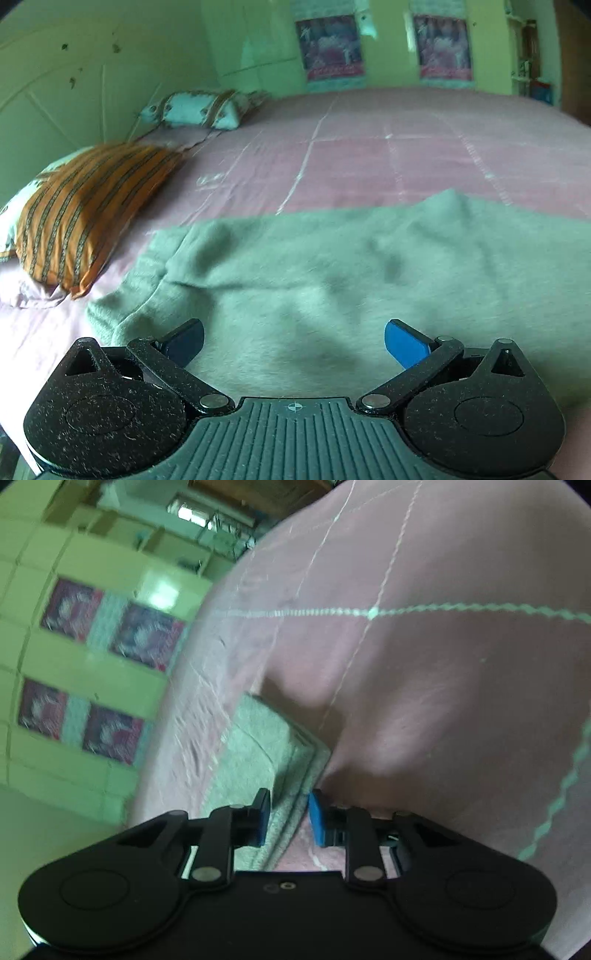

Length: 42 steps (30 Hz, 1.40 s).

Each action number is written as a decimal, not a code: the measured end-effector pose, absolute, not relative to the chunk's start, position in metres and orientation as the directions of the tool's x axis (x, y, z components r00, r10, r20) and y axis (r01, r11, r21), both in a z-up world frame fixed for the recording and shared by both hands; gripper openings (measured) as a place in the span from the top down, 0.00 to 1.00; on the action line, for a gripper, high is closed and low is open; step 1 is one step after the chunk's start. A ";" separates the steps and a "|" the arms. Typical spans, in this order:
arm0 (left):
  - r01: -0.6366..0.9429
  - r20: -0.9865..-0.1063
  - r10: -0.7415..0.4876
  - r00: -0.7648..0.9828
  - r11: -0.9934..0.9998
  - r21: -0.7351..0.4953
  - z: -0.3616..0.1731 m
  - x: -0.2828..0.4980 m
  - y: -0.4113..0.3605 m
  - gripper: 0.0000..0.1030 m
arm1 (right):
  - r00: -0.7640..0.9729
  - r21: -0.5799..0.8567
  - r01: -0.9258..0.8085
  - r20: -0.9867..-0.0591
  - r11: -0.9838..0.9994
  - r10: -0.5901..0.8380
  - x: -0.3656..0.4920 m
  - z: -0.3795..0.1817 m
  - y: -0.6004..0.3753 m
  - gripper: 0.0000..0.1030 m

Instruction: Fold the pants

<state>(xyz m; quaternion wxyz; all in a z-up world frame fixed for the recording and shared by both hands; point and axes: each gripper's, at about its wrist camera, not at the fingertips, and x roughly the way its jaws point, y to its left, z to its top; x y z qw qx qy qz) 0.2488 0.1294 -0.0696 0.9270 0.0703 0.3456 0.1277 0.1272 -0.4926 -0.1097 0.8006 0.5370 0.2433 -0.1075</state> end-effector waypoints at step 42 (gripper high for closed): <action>0.096 -0.681 -0.066 0.730 0.995 0.007 -0.111 0.252 -0.187 0.00 | 0.894 0.799 0.391 -0.448 0.457 0.018 0.115 -0.117 -0.486 0.85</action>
